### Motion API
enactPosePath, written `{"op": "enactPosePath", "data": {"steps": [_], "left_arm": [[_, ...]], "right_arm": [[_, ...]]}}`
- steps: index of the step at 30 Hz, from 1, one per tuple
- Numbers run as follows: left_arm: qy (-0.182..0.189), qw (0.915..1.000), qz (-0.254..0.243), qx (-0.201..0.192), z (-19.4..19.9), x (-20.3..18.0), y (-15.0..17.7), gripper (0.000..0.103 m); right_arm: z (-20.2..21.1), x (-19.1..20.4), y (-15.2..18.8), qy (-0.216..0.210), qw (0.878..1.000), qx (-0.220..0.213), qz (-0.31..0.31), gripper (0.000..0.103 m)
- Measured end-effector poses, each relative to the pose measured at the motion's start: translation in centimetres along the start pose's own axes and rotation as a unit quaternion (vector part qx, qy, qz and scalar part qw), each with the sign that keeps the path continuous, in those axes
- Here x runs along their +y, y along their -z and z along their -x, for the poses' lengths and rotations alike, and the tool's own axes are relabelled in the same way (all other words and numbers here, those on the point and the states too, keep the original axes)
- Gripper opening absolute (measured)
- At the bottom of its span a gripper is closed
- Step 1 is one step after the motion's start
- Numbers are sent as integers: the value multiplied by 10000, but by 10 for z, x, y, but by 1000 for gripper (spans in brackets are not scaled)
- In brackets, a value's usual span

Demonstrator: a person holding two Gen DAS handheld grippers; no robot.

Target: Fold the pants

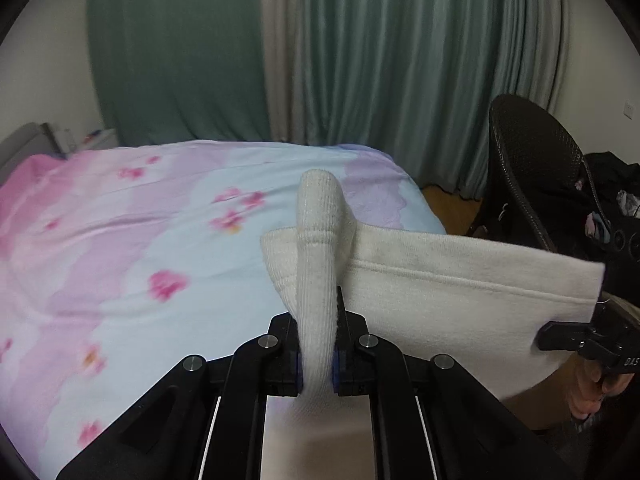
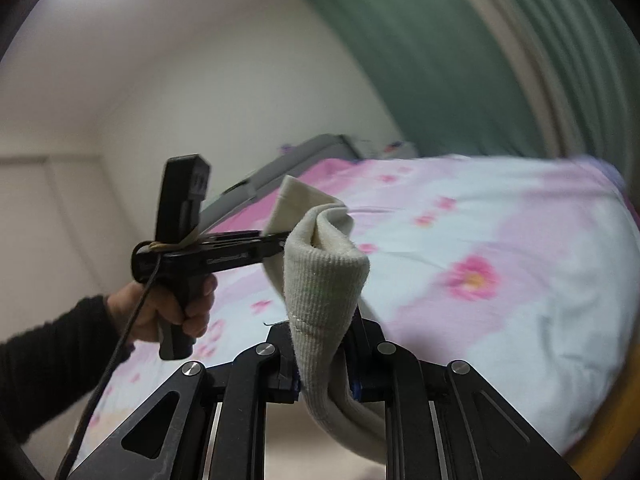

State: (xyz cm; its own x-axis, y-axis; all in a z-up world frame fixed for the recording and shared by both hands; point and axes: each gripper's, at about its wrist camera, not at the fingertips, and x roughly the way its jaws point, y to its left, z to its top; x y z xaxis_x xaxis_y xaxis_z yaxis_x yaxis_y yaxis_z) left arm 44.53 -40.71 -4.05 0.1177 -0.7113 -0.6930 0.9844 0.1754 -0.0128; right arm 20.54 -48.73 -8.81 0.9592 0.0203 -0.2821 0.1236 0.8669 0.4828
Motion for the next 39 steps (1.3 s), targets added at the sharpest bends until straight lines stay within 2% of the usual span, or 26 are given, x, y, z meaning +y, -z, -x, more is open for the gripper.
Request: {"op": "enactPosePath", "data": {"steps": [4, 8, 10, 13, 16, 18, 20, 22, 23, 27, 29, 33, 35, 37, 39], "left_arm": [[-315, 9992, 194, -146, 74, 22, 53, 11], [-583, 9963, 602, -206, 138, 50, 131, 11], [-627, 9939, 903, -121, 154, 66, 173, 12], [-649, 9896, 1270, 191, 150, 84, 237, 13], [-682, 9845, 1515, 559, 139, 97, 288, 19], [-777, 9818, 1641, 554, 141, 100, 315, 26], [-847, 9798, 1771, 386, 150, 101, 330, 38], [-984, 9774, 1855, 241, 161, 102, 338, 47], [-1022, 9766, 1882, 221, 166, 100, 341, 47], [-1215, 9710, 2051, 176, 191, 91, 354, 48], [-1363, 9674, 2129, 129, 208, 78, 361, 53], [-1611, 9608, 2252, 133, 235, 45, 364, 55], [-1711, 9566, 2350, 185, 242, 28, 362, 55], [-1843, 9512, 2465, 230, 247, 15, 360, 55], [-1904, 9462, 2610, 210, 249, 2, 354, 55]], "right_arm": [[-6, 84, 20, -477, 9953, 245, 809, 18], [-25, 161, 56, -849, 9852, 599, 1362, 18], [-41, 195, 90, -966, 9781, 935, 1587, 19], [-63, 229, 145, -937, 9656, 1445, 1950, 18], [-87, 242, 193, -821, 9507, 2105, 2126, 19], [-95, 245, 213, -757, 9424, 2400, 2203, 19], [-103, 245, 225, -652, 9367, 2602, 2248, 22], [-107, 245, 229, -543, 9355, 2671, 2248, 24], [-108, 244, 230, -498, 9354, 2667, 2266, 25], [-109, 254, 223, -546, 9324, 2725, 2311, 39], [-93, 263, 220, -628, 9315, 2725, 2328, 44], [-68, 271, 218, -943, 9283, 2699, 2378, 49], [-50, 274, 212, -1116, 9303, 2533, 2408, 50], [-37, 272, 196, -1223, 9389, 2190, 2358, 51], [-31, 267, 178, -1241, 9466, 1886, 2301, 56]]}}
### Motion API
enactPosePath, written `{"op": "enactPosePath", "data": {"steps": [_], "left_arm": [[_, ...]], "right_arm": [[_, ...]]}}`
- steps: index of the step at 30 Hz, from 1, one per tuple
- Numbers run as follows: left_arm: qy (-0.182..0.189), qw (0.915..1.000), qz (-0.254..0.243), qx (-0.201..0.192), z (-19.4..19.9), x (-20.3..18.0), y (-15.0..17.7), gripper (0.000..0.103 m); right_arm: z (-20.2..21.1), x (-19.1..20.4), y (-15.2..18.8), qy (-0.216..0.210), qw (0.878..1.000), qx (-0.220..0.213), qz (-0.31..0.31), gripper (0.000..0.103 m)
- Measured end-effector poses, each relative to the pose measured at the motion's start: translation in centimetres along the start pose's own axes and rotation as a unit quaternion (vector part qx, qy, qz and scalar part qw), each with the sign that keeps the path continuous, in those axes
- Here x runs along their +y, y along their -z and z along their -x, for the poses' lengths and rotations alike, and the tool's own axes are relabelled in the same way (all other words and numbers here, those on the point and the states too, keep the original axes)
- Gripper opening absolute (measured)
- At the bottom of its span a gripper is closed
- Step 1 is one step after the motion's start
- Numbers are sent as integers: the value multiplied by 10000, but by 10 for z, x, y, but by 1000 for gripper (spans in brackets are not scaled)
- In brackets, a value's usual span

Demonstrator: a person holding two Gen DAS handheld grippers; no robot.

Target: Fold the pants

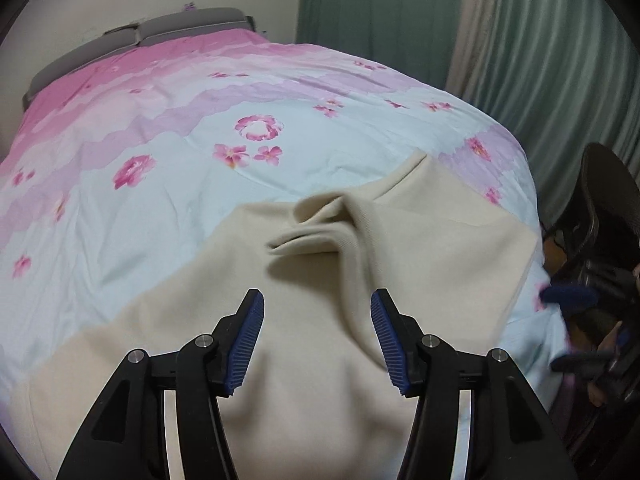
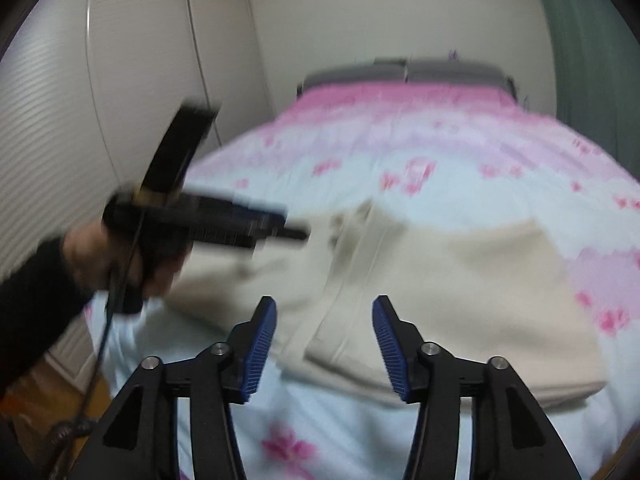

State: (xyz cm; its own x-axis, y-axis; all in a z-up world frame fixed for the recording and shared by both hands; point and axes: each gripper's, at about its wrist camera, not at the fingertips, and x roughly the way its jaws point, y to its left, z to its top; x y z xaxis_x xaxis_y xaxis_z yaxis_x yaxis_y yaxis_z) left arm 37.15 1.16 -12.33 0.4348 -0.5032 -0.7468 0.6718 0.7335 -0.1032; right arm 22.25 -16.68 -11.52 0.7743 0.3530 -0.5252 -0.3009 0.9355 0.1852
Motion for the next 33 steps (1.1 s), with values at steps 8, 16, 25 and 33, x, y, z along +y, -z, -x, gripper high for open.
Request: {"op": "enactPosePath", "data": {"steps": [8, 16, 25, 33], "left_arm": [[-47, 9955, 943, 64, -14, -34, 13, 58], [202, 9791, 2024, -27, -28, -41, 43, 58], [-208, 9725, 2321, 7, -40, -59, 58, 57], [-711, 9704, 2292, -283, -20, -71, 64, 16]], "right_arm": [[-40, -56, -73, -118, 9997, 210, 86, 58], [-185, -66, -132, -1159, 9709, 2077, 288, 57], [-217, -56, -103, -1127, 9579, 2606, 418, 17], [-191, -39, -129, -1849, 9601, 2097, -76, 14]]}}
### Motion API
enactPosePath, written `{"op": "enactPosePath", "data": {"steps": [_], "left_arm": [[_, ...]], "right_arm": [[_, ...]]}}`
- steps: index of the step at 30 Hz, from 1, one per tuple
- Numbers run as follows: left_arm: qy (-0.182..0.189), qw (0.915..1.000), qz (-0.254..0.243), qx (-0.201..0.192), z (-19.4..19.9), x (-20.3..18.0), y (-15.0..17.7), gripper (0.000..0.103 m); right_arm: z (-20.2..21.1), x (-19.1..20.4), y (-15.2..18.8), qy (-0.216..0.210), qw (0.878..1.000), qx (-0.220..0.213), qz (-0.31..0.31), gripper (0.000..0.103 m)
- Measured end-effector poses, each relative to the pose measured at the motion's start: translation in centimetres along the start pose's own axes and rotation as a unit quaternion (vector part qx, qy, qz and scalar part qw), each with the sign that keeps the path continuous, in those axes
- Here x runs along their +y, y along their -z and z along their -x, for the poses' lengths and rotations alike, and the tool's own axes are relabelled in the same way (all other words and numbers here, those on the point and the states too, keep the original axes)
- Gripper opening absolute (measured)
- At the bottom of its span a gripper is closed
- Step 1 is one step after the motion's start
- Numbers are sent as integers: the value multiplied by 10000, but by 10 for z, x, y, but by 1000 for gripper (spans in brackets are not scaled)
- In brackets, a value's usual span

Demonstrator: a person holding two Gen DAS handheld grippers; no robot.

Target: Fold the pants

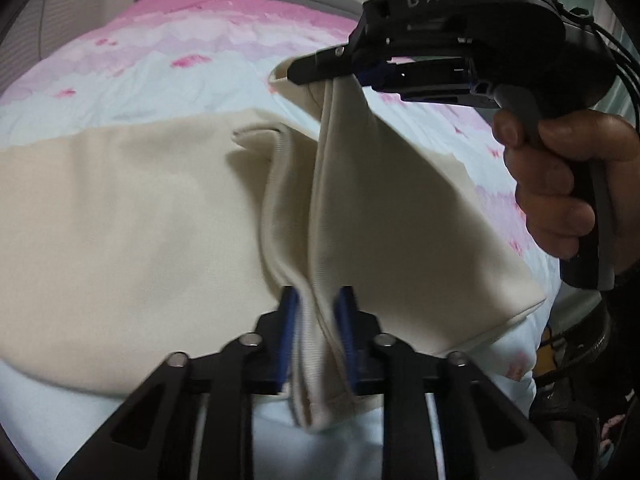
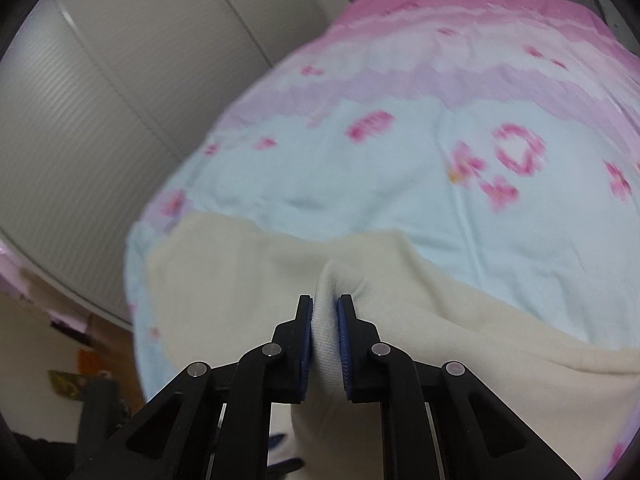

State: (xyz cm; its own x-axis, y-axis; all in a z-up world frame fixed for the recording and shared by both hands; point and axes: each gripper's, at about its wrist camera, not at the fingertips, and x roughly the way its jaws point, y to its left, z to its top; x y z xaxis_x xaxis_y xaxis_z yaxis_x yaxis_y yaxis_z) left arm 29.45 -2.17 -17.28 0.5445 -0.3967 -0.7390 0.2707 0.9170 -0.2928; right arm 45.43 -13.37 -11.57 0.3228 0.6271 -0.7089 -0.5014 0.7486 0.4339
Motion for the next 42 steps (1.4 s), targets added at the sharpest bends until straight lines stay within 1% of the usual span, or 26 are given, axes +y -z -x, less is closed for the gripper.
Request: {"op": "enactPosePath", "data": {"steps": [2, 4, 5, 7, 8, 10, 11, 12, 13, 14, 15, 17, 18, 19, 20, 22, 23, 25, 26, 27, 30, 31, 35, 37, 39, 42], "left_arm": [[-96, 9999, 25, -54, 12, 4, 3, 8], [-65, 9999, 121, 73, 12, 9, 9, 8], [-77, 9997, 178, 160, 10, 11, 14, 8], [-76, 9993, 233, 264, 8, 12, 20, 8], [-67, 9992, 266, 279, 10, 9, 24, 8], [-116, 9993, 287, 220, 15, 7, 25, 8], [-124, 9993, 291, 174, 18, 5, 25, 9], [-146, 9994, 293, 146, 19, 4, 24, 11], [-166, 9993, 301, 116, 20, 3, 23, 21], [-186, 9992, 346, 75, 23, 1, 24, 36], [-208, 9989, 429, 29, 25, 0, 24, 42], [-306, 9975, 633, -76, 28, 0, 21, 49], [-333, 9965, 753, -167, 32, -1, 22, 50], [-399, 9953, 845, -240, 34, -2, 23, 55], [-531, 9926, 1036, -357, 37, -3, 23, 62], [-766, 9867, 1331, -532, 43, -6, 25, 66], [-855, 9845, 1411, -601, 45, -10, 26, 66], [-1018, 9809, 1498, -708, 46, -18, 27, 66], [-1082, 9793, 1543, -737, 45, -24, 28, 67], [-1075, 9791, 1567, -730, 44, -26, 29, 67], [-1107, 9774, 1679, -659, 31, -34, 29, 67], [-1112, 9764, 1749, -613, 26, -33, 30, 67], [-1077, 9655, 2338, -399, 8, -23, 40, 67], [-1016, 9634, 2448, -404, 3, -21, 42, 66], [-937, 9627, 2491, -482, -1, -22, 44, 65], [-883, 9652, 2406, -520, -5, -25, 48, 50]], "right_arm": [[-11, 3, -2, 19, 9999, 156, 69, 14], [-38, -7, 4, 106, 9982, 583, -57, 15], [-48, -14, 9, 124, 9973, 705, -178, 16], [-56, -25, 16, 90, 9965, 739, -390, 21], [-56, -28, 19, -48, 9962, 733, -477, 24], [-49, -26, 17, -149, 9966, 710, -402, 34], [-44, -23, 15, -112, 9971, 693, -277, 35], [-35, -19, 9, 12, 9979, 648, -23, 39], [-26, -17, 2, 161, 9979, 573, 241, 47], [-18, -17, -4, 279, 9971, 513, 490, 52], [-10, -17, -13, 345, 9950, 492, 800, 59], [-2, -18, -26, 326, 9894, 572, 1292, 59], [-1, -19, -33, 340, 9836, 654, 1648, 59], [-2, -19, -37, 328, 9790, 702, 1884, 59], [-3, -16, -38, 234, 9705, 793, 2267, 59], [-11, -9, -38, 35, 9560, 982, 2763, 59], [-14, -7, -39, -96, 9515, 1073, 2882, 59], [-14, -6, -40, -353, 9490, 1092, 2935, 59], [-12, -4, -38, -514, 9459, 1083, 3015, 59], [-10, -4, -36, -635, 9419, 1090, 3114, 59], [-12, -7, -29, -751, 9324, 1134, 3350, 59], [-15, -11, -28, -762, 9318, 1172, 3351, 59], [-28, -26, -29, -840, 9323, 1303, 3268, 59], [-36, -29, -24, -1027, 9275, 1475, 3278, 59], [-47, -31, -20, -1122, 9221, 1666, 3306, 59], [-68, -36, -14, -1225, 9188, 1916, 3226, 59]]}}
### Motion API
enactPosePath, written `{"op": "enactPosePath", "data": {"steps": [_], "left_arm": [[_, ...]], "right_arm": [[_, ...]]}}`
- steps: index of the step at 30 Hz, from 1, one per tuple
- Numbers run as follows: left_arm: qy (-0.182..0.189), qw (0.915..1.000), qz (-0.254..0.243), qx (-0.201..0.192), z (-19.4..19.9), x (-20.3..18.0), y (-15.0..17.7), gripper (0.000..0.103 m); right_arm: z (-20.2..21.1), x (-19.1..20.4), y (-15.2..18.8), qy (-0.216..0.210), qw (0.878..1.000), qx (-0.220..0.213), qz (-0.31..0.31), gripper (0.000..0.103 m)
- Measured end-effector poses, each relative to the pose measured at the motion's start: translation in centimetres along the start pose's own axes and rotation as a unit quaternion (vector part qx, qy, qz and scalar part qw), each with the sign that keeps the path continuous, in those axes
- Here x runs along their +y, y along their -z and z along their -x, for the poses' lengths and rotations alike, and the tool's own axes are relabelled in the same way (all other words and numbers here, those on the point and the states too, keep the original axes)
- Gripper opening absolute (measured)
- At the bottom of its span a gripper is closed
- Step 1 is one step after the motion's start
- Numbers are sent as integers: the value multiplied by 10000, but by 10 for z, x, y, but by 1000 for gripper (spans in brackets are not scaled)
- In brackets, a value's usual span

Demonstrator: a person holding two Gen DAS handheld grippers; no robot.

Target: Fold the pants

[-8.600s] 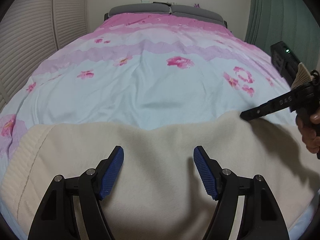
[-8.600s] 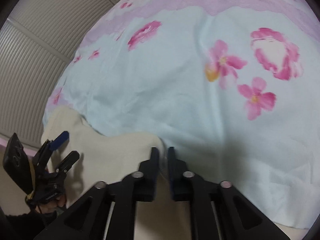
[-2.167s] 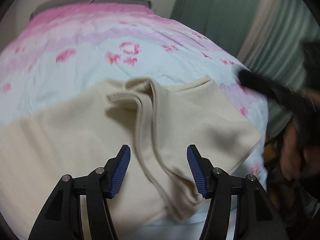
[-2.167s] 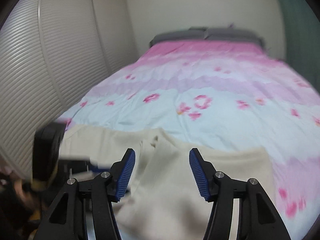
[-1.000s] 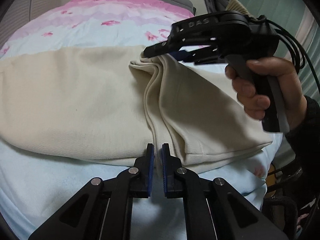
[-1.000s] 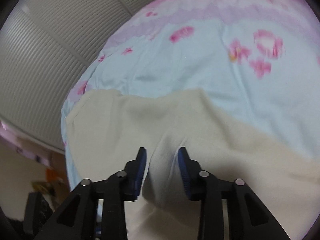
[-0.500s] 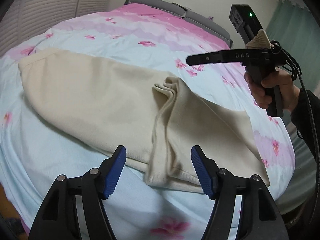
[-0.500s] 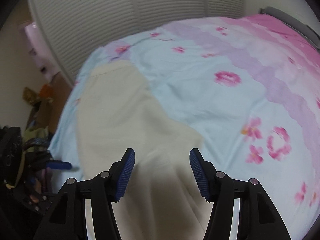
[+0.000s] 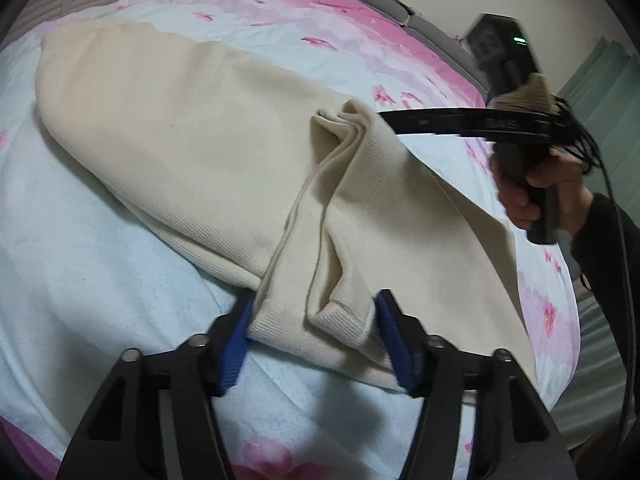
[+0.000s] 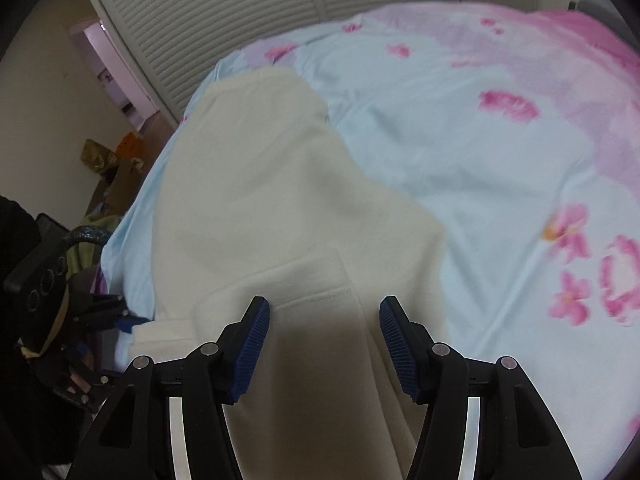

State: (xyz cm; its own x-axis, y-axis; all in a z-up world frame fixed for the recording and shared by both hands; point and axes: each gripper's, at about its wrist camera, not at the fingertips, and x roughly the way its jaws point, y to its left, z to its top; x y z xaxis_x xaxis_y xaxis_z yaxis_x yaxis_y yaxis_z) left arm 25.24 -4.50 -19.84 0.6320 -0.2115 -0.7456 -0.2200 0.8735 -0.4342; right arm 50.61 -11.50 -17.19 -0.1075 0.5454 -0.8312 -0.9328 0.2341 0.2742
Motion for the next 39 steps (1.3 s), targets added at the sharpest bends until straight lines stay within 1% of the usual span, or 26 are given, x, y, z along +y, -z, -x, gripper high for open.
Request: {"op": "enactPosePath", "data": {"steps": [1, 4, 5, 6, 7, 8, 9, 10, 13, 15, 17, 18, 20, 22, 24, 25, 26, 27, 28, 29, 30, 33, 35, 37, 38, 39], "left_arm": [[85, 10000, -17, 36, -2, 0, 1, 38], [184, 9997, -170, 20, -2, -5, 2, 29], [202, 9996, -219, -18, -1, -6, 2, 28], [216, 9995, -233, -41, 0, -6, 2, 28], [230, 9994, -250, -53, 1, -6, 1, 27], [252, 9993, -269, -61, 3, -6, 0, 27], [282, 9992, -277, -69, 4, -7, 0, 26], [299, 9991, -294, -87, 6, -7, -1, 26], [416, 9978, -442, -278, 21, -16, -5, 25], [530, 9949, -646, -572, 34, -25, -10, 25], [578, 9917, -788, -835, 42, -32, -15, 25], [567, 9912, -794, -889, 42, -33, -18, 25], [486, 9920, -730, -909, 37, -28, -24, 25], [339, 9934, -687, -852, 23, -20, -28, 25], [150, 9961, -626, -603, 3, -8, -27, 25], [86, 9979, -508, -405, -6, 0, -25, 26], [84, 9985, -445, -313, -9, 4, -23, 26], [69, 9986, -446, -280, -10, 5, -19, 26], [47, 9979, -541, -344, -7, 3, -16, 26], [33, 9974, -611, -391, -5, 1, -14, 26], [25, 9969, -665, -425, -2, 0, -12, 27], [28, 9972, -628, -397, 1, 2, -11, 31], [-2, 9970, -624, -458, 8, 2, -11, 39], [-71, 9957, -679, -621, 21, 2, -11, 45], [-108, 9952, -689, -688, 27, 5, -12, 48], [-136, 9946, -703, -751, 32, 6, -13, 49]], "right_arm": [[-6, -3, 1, -98, 9999, 70, -67, 59], [-29, -11, 7, -424, 9976, 381, -380, 59], [-34, -10, 8, -464, 9970, 439, -435, 58], [-35, -9, 8, -505, 9969, 437, -426, 39], [-35, -7, 10, -582, 9964, 436, -426, 24], [-31, -5, 12, -534, 9968, 407, -445, 23], [-24, -2, 12, -509, 9972, 328, -439, 18], [-18, 1, 12, -478, 9977, 255, -399, 16], [20, 15, 10, -222, 9993, -199, -245, 15], [50, 23, 7, -15, 9987, -499, -145, 15], [70, 25, 3, 193, 9977, -629, -128, 15], [78, 23, 1, 360, 9972, -651, -123, 14], [80, 15, -3, 622, 9958, -635, -239, 14], [67, 2, -3, 752, 9949, -489, -465, 15], [40, -16, 0, 829, 9936, -191, -748, 15], [31, -23, 2, 825, 9929, -81, -853, 15], [20, -28, 3, 831, 9919, 17, -964, 15], [9, -32, 5, 855, 9906, 33, -1072, 17], [6, -33, 6, 871, 9900, -12, -1114, 18], [4, -33, 6, 943, 9891, -79, -1125, 21], [5, -31, 9, 1011, 9882, -126, -1148, 26], [22, -24, 14, 1151, 9837, -465, -1305, 29], [42, -13, 20, 1306, 9787, -730, -1407, 30], [72, 6, 35, 1618, 9689, -1112, -1506, 39], [82, 12, 39, 1713, 9645, -1274, -1555, 41], [98, 24, 49, 1860, 9567, -1513, -1652, 47]]}}
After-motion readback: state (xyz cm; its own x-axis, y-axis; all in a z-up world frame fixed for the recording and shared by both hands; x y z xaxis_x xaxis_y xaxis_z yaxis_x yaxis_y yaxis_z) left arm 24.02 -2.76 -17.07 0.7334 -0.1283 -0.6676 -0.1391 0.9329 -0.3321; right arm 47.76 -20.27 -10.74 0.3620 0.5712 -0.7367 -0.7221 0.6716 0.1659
